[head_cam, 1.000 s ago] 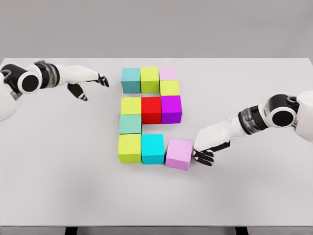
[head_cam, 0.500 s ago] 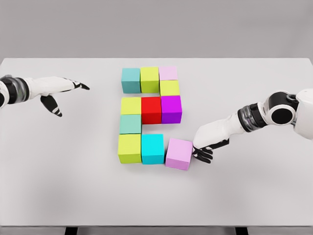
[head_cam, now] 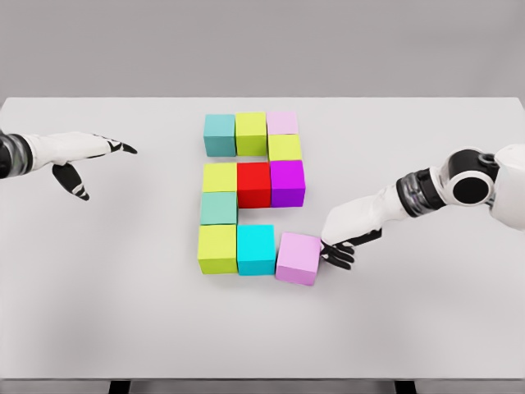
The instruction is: Assemble the squares on the desktop into the number 2
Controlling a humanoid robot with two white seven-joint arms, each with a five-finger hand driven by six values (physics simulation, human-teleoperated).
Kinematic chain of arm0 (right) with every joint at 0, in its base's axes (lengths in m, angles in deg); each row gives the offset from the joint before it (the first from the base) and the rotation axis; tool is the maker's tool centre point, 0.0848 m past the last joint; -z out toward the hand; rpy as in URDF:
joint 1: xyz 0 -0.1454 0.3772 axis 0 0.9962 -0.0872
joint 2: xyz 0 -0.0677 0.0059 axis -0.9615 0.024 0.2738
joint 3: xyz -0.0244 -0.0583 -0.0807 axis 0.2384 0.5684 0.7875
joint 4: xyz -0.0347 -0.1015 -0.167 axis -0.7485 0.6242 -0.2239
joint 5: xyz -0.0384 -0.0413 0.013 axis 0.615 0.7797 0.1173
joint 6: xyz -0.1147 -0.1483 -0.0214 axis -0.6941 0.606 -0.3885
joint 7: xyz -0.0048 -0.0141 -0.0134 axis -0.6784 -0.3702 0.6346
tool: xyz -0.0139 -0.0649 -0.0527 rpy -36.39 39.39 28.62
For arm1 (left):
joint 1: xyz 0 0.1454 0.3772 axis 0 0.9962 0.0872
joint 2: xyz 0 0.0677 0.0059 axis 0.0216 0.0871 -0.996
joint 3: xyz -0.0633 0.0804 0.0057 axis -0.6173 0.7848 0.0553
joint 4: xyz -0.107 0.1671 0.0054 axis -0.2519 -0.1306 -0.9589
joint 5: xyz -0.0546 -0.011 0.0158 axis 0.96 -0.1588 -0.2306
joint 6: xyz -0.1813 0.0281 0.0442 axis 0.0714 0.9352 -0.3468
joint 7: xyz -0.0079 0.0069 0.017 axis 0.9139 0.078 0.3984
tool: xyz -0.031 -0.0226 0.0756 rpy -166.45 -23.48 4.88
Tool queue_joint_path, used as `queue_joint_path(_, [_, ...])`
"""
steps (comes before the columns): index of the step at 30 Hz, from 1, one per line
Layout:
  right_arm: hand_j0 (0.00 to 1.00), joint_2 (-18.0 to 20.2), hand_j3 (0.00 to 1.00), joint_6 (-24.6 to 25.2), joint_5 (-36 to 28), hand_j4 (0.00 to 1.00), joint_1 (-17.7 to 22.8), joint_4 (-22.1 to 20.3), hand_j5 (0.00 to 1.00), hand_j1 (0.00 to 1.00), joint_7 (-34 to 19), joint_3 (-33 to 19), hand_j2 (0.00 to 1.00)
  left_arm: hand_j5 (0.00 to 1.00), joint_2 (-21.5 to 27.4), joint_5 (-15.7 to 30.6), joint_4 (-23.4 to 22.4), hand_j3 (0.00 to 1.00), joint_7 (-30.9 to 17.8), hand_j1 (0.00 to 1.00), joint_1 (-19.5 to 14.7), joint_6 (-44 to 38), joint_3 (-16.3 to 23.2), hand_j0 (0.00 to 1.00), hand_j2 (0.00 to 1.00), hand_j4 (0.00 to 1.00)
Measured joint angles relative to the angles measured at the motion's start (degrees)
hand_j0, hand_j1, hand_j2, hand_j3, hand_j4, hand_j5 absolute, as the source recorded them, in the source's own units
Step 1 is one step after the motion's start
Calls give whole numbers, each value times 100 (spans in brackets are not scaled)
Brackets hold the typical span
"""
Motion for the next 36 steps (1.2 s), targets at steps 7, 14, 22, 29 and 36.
queue_joint_path(7, [12, -40, 12, 1, -5, 12, -35, 64, 12, 12, 0, -1, 12, 100, 9, 10, 63, 100, 0, 100, 79, 32, -3, 100, 100, 100])
queue_joint_path(14, [12, -77, 12, 4, -15, 12, -53, 100, 12, 12, -1, -3, 12, 100, 11, 80, 100, 100, 0, 100, 97, 42, 2, 100, 100, 100])
queue_joint_path(22, [12, -123, 12, 3, -9, 12, -79, 132, 12, 12, -1, -2, 12, 100, 137, 95, 110, 100, 0, 100, 141, 50, 9, 100, 100, 100])
queue_joint_path(29, [12, -136, 12, -1, 1, 12, -88, 210, 12, 12, 0, 1, 12, 100, 150, 108, 94, 100, 0, 100, 150, 123, 1, 100, 100, 100])
queue_joint_path(36, [13, -120, 13, -1, 19, 13, -193, 301, 13, 13, 0, 1, 13, 100, 152, 162, 94, 100, 0, 100, 158, 138, 0, 100, 100, 100])
